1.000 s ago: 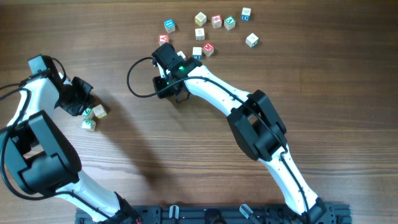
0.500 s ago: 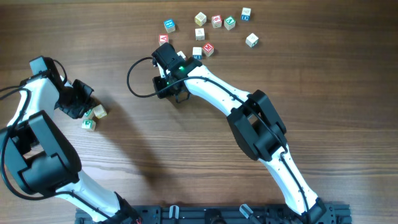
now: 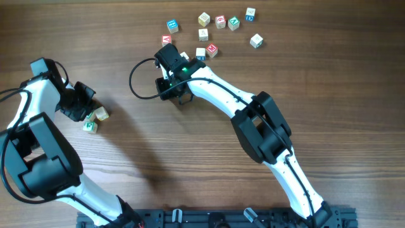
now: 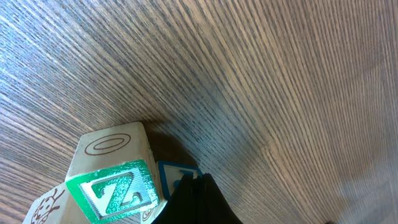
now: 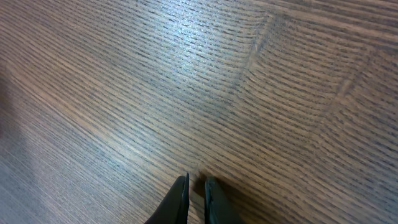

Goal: Form a circle

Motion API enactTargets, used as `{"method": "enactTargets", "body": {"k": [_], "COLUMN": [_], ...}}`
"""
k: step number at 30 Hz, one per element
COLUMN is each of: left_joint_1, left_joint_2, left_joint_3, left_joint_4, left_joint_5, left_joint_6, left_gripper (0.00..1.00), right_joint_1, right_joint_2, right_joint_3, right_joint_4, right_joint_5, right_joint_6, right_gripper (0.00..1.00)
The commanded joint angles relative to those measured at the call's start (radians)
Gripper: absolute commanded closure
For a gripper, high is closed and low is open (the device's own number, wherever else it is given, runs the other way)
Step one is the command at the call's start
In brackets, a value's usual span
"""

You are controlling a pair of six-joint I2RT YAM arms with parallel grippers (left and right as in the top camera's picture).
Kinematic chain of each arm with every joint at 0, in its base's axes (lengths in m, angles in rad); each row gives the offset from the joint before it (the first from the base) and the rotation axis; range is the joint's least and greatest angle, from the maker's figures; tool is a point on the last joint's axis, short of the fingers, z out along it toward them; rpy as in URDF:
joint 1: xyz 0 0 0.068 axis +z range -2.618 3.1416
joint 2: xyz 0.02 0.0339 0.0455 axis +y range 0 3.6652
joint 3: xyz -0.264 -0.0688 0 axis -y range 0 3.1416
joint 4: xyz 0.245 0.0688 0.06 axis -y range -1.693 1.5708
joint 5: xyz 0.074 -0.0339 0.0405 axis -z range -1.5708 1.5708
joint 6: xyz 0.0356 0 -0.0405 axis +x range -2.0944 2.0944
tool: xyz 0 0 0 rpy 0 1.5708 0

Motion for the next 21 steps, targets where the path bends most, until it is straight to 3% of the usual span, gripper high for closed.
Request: {"method": "enactTargets", "body": {"k": [1, 21], "left_joint_1": [0.0, 0.0], "left_joint_2": [0.011, 0.011], "left_joint_3": [0.009, 0.009], "left_joint_4": [-0.005, 0.003], "left_joint_5": [-0.01, -0.026], "left_joint_6": [0.002, 0.002], "left_gripper": [0.96, 0.96], "right_joint_1": [-0.003, -0.003], "right_joint_2": [0.01, 0.01], "right_joint_3": [-0.01, -0.01], "right_joint_4": [-0.018, -0.018], "right_joint_5": [0.063, 0.063], "right_joint_6": [-0.02, -0.021], "right_gripper": [0.88, 0.88]}}
